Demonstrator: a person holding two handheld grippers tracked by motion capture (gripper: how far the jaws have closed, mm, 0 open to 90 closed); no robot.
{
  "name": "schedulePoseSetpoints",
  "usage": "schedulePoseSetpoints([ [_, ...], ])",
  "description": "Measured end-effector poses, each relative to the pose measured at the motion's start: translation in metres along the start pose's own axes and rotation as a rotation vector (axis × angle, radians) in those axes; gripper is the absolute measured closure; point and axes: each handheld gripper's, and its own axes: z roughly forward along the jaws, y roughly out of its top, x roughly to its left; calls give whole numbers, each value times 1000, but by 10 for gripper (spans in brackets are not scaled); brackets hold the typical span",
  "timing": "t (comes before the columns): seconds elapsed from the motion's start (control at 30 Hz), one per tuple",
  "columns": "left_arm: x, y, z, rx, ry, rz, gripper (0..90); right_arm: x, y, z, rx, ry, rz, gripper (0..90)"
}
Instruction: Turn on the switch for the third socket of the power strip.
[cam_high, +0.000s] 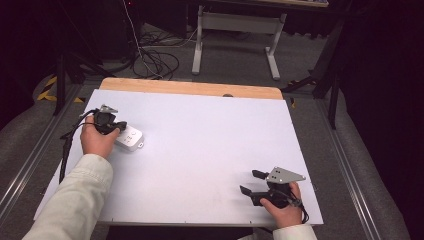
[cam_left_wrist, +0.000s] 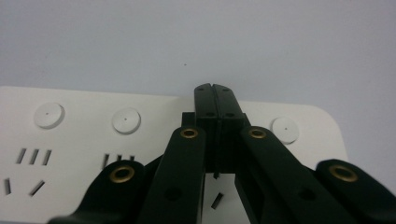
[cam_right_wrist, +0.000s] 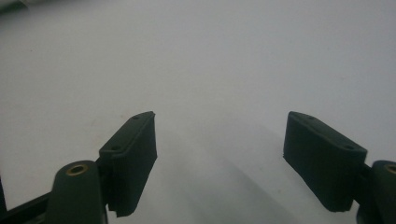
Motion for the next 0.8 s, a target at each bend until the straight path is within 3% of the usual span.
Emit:
schedulePoseSetpoints([
  [0.13, 3, 2, -9, -46, -19, -26, 900, -1, 0, 0, -3, -3, 2, 262],
  [0.33, 0, 4, -18, -54, -30, -3, 900, 0, 1, 0, -4, -4, 0, 262],
  [0.63, -8, 14, -30, -78, -52, -9, 900, 0, 1, 0, -3, -4, 1, 262],
  [0.8, -10, 20, -38, -84, -46, 20, 900, 0, 1, -1, -4, -5, 2, 262],
])
